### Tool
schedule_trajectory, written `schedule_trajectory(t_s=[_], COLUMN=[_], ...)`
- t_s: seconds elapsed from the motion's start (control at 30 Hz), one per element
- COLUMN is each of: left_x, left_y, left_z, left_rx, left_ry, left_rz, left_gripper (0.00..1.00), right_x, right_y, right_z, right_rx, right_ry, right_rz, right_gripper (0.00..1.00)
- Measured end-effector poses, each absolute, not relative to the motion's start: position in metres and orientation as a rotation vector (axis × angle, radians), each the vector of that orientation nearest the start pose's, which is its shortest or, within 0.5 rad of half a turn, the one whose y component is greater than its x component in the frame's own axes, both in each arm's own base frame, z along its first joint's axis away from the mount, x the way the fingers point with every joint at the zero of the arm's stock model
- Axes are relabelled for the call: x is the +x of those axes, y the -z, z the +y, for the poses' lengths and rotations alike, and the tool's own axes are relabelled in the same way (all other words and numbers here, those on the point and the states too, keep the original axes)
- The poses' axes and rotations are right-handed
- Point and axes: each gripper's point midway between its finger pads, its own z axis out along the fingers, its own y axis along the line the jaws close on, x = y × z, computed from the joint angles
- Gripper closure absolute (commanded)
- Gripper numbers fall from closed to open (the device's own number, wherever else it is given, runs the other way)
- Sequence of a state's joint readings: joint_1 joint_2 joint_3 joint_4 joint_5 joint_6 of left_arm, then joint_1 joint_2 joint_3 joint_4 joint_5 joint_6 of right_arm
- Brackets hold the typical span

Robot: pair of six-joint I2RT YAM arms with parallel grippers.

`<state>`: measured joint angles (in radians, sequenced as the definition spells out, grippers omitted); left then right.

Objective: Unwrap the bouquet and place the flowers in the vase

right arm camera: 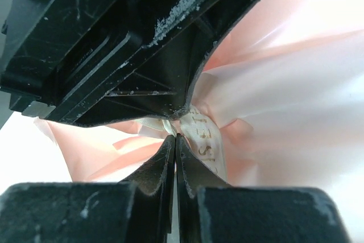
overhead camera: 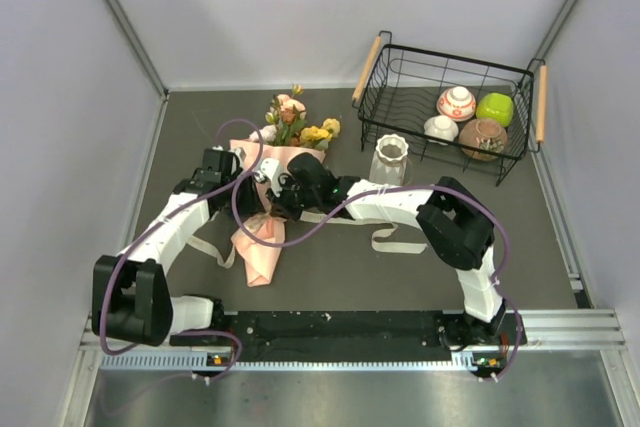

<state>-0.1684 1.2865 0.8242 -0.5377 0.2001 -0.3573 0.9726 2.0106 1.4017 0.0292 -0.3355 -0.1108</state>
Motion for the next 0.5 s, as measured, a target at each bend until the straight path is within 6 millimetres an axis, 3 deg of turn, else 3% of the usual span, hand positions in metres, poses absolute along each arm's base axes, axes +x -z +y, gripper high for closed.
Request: schedule_trajectory(t_s=[0.27,0.5], left_x=[0.2738,0.2696], left_y=[-0.094,-0.0896], left_z=[-0.0955,-0.0962], left_rx=[-0.188,-0.221], left_ry=[0.448,0.458], left_rz=[2.577,2.589], left_gripper=[0.5,0.62], right_x=[0.2636,0.2628], right_y=[-0.096,-0.0958], right_z=[0.483,0.4831], right_rx=[-1.326,-1.321], right_ry=[-0.855,-0.862], right_rz=[1.798,1.804], right_gripper=[1.0,1.0])
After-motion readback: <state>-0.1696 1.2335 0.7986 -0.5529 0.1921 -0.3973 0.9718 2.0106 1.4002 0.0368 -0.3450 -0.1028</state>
